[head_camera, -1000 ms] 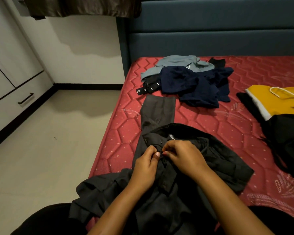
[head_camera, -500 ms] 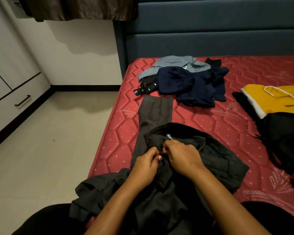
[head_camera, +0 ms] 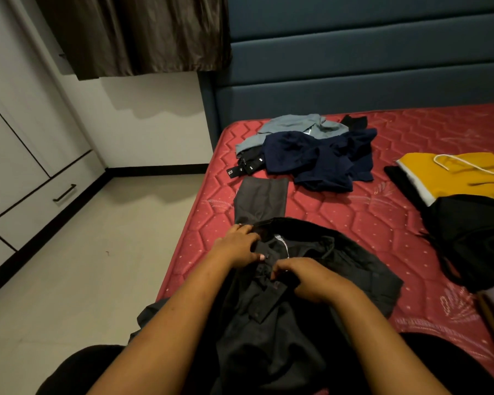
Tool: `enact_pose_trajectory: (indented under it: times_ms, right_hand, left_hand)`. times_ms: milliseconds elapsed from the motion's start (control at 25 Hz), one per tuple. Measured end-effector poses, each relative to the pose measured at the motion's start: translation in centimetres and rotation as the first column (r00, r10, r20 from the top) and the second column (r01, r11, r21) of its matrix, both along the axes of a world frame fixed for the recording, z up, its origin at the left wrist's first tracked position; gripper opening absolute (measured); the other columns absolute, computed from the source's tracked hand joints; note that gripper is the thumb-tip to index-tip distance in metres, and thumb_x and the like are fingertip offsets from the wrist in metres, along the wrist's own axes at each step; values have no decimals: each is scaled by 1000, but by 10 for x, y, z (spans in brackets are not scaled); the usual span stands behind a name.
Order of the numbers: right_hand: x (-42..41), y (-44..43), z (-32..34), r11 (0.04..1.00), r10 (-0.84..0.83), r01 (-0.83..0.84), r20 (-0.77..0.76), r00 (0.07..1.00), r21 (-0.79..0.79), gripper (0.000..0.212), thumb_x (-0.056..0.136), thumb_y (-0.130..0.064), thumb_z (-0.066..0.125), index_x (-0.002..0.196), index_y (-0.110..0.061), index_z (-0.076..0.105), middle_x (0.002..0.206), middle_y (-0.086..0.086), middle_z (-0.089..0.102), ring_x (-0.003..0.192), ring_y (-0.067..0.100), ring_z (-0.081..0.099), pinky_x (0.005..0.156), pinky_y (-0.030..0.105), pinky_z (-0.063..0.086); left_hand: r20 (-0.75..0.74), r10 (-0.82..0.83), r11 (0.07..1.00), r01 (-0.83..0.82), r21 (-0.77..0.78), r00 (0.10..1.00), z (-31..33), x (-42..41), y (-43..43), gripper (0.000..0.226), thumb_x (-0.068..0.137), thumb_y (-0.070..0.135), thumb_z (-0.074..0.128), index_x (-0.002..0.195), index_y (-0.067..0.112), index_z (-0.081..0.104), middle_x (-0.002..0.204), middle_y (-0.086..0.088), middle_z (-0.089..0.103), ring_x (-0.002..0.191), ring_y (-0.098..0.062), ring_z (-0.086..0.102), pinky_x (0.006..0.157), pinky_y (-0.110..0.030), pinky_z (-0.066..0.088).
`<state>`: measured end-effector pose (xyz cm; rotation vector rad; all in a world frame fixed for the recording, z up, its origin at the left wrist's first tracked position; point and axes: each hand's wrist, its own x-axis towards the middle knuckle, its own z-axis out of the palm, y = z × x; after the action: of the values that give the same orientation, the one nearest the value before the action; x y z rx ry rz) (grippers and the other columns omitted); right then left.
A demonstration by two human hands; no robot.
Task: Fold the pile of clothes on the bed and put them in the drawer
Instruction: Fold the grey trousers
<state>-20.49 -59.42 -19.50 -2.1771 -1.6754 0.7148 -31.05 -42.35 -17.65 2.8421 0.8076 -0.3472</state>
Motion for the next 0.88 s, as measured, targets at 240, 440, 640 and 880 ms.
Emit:
enact_pose_trajectory:
  times_ms: [240,440,640,880]
  right_hand:
    - [8,4,16,933,-70,108,-121,990,343,13,84,-14,69,97,-16,73,95,-5,71,88,1,60,73,2,37]
    - [-3,8,13,890,-51,84,-86,995,449,13,78,-21,75,89,-16,70,86,-6,65,85,9,60,77,23,45]
    - [-22,18,8,845,-85,58,26,996,532,14,81,-30,71,87,-20,62,85,-7,61,84,12,55,73,27,45]
    - [-21,29,-1,892,-112,79,48,993,445,11,80,-20,66,91,-20,69,87,-4,63,88,16,59,77,31,48]
  left_hand:
    - [233,-4,989,38,-143,973,6,-4,-7,17,92,34,58,103,23,65,104,-1,64,108,-21,57,92,-36,41]
    - [396,91,948,41,-314,914,9,-32,-25,16,92,16,59,106,15,68,97,3,69,95,-12,63,78,-23,43]
    - [571,128,939,87,-334,811,-2,-61,-27,19,90,21,58,101,14,72,94,5,72,89,-4,64,79,-24,46]
    - [678,-55,966,211,-150,733,-14,-60,-15,21,83,18,56,91,8,72,87,-2,72,83,-9,54,72,-12,34]
